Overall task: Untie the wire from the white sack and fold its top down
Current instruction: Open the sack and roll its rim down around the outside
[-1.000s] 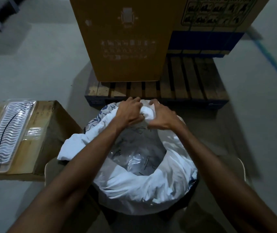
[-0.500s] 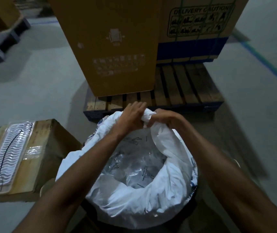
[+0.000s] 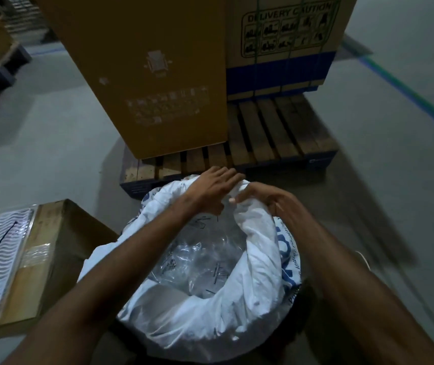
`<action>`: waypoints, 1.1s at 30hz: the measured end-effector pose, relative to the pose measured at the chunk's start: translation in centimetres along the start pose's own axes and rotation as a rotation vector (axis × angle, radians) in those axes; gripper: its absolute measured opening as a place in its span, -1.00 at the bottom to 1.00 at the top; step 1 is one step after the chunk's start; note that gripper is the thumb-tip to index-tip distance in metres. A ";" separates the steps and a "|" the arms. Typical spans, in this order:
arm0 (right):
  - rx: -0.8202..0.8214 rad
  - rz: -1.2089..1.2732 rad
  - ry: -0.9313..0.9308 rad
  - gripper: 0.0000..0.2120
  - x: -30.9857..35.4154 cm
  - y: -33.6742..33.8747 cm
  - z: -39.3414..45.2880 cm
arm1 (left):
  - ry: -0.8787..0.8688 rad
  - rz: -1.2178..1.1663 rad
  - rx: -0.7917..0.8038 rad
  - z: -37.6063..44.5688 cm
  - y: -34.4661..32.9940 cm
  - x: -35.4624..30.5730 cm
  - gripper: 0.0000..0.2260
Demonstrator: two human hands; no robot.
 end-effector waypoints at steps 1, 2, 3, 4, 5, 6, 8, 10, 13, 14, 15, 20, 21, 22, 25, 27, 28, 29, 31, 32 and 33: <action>0.017 0.017 -0.005 -0.42 -0.3 0.3 0.5 | 0.013 -0.001 -0.010 0.1 0.1 -0.4 -0.31; 0.011 0.010 -0.008 -0.38 -0.7 0.4 0.7 | 0.052 -0.029 -0.004 0.6 0.3 -0.2 -0.47; -0.040 -0.038 -0.005 -0.41 -0.6 0.1 0.1 | 0.121 -0.058 0.028 1.1 0.7 0.2 -0.61; -0.107 -0.099 0.015 -0.40 -0.7 -0.1 -0.3 | 0.188 -0.082 0.072 1.8 1.1 0.8 -0.73; -0.193 -0.184 0.043 -0.30 -0.8 -0.3 -0.9 | 0.256 -0.106 0.133 2.2 1.6 1.2 -0.83; -0.303 -0.284 0.064 -0.17 -1.3 -0.6 -1.4 | 0.290 -0.145 0.208 2.6 1.8 1.7 -0.90; -0.485 -0.384 0.021 -0.05 -3.3 -1.4 -2.7 | 0.284 -0.259 0.414 3.3 1.7 2.1 -0.88; -0.482 -0.253 -0.016 -0.21 -5.5 -1.8 -2.3 | 0.278 -0.348 0.535 3.7 1.7 2.6 -0.89; -0.275 0.217 0.065 -0.25 -6.9 -0.4 -0.4 | 0.212 -0.216 0.358 4.3 2.1 2.0 -0.48; -0.165 0.339 0.120 -0.28 -6.7 0.2 0.3 | 0.115 -0.166 0.251 4.2 1.9 0.6 -0.29; -0.062 0.435 0.186 -0.34 -5.9 0.4 0.3 | -0.016 -0.140 0.163 3.8 1.8 -1.1 -0.21; 0.079 0.462 0.262 -0.36 -5.5 1.3 -0.8 | -0.293 -0.247 0.009 2.5 1.5 -4.6 -0.56; -0.011 0.378 0.205 -0.25 -6.4 1.3 -0.9 | -0.279 -0.239 0.002 2.6 1.8 -4.6 -0.62; -0.138 0.275 0.154 -0.14 -7.2 1.3 -1.2 | -0.232 -0.242 0.043 3.0 1.7 -4.3 -0.65; -0.409 -0.070 0.091 -0.13 -7.7 0.1 -3.4 | 0.028 -0.278 0.246 4.5 0.8 -2.7 -0.65; -0.483 -0.084 0.099 -0.37 -8.1 -0.5 -4.1 | 0.083 -0.312 0.354 5.0 0.7 -2.6 -0.54; -0.472 0.035 0.119 -0.44 -8.7 -0.4 -4.1 | 0.060 -0.342 0.369 5.1 1.0 -2.9 -0.53; -0.442 0.175 0.143 -0.46 -9.1 -0.3 -4.1 | 0.023 -0.391 0.358 5.1 1.3 -3.2 -0.54; -0.291 0.420 0.187 -0.42 -10.3 0.5 -2.9 | -0.050 -0.549 0.311 4.6 1.8 -3.8 -0.57; -0.201 0.503 0.225 -0.48 -10.8 0.7 -2.4 | -0.077 -0.607 0.307 4.2 1.8 -4.2 -0.57; -0.131 0.559 0.300 -0.62 -10.6 0.8 -2.2 | -0.097 -0.612 0.313 4.0 1.6 -4.6 -0.58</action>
Point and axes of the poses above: each hand's wrist, its own z-axis towards the middle knuckle, its own y-axis out of the back of the hand, x = y × z, the point moved 7 cm from there along z, towards the middle knuckle, and after that the axes turned 13 degrees about x, right-handed, at the moved point
